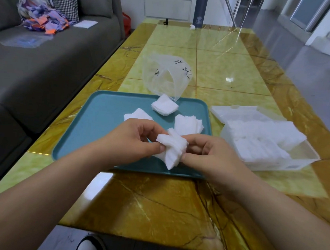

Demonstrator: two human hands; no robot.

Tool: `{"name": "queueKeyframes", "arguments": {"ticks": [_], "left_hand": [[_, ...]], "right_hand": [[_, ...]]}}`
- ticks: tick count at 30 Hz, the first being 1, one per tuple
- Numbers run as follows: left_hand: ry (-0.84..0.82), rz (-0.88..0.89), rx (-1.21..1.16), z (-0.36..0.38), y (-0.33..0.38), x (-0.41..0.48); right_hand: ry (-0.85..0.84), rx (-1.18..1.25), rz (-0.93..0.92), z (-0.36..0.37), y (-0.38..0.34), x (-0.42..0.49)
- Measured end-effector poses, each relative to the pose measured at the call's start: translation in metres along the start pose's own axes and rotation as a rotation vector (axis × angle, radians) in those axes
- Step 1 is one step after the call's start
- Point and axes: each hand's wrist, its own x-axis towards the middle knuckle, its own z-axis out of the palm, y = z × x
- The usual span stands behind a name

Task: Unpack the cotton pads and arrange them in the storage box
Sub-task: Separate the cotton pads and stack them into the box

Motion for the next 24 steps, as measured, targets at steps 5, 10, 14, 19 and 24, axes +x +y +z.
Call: {"name": "queueKeyframes", "arguments": {"ticks": [5, 10, 14, 19, 24], "left_hand": [[0.015, 0.008, 0.006, 0.0012, -0.0036, 0.0027], [0.039, -0.007, 0.015, 0.0028, -0.004, 0.0037], [0.093, 0.013, -0.001, 0.0031, -0.0041, 0.003], [0.17, -0.003, 0.001, 0.001, -0.0011, 0.0017], [0.196, 0.049, 0.05, 0.0097, 0.0, 0.0024]], "right_hand": [[0.074, 0.12, 0.037, 0.0008, 0.0024, 0.0013], [0.105, 0.254, 0.105, 0.0014, 0.0013, 0.003], [0.141, 0.374, 0.157, 0.0024, -0.0017, 0.003], [0.23, 0.415, 0.192, 0.0007, -0.0015, 0.0058], [0.173, 0.318, 0.157, 0.0039, 0.0039, 0.0057]]}}
